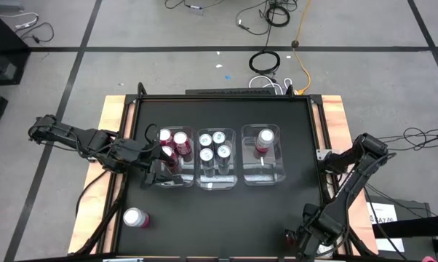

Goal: Sort soda cans
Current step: Put the red soda can into the left transparent bin

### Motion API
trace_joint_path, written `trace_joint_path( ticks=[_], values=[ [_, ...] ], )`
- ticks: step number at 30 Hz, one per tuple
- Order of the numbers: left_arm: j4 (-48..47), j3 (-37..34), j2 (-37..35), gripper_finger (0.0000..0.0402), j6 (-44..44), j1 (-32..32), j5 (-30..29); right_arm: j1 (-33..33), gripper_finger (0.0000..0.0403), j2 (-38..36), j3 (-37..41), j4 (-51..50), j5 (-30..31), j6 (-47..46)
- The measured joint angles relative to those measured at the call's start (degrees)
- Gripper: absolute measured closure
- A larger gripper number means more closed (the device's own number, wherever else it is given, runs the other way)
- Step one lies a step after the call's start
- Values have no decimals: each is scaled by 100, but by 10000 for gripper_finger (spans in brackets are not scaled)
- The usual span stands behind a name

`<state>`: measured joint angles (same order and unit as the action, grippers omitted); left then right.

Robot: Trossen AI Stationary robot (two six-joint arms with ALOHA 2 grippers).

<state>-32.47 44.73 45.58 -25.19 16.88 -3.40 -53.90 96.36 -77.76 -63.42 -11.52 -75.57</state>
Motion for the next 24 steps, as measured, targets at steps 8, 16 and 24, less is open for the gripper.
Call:
trace_joint_path(
  ticks=[8, 16, 24],
  values=[
    [34, 0, 0, 14, -43, 0, 0, -62, 90, 2, -2, -210, 366, 555],
    [26, 0, 0, 13, -148, 0, 0, -12, 89, 193, -2, -418, 669, 1079],
    [20, 0, 0, 14, -148, 0, 0, 87, 89, 442, -6, -330, 626, 1309]
  ],
)
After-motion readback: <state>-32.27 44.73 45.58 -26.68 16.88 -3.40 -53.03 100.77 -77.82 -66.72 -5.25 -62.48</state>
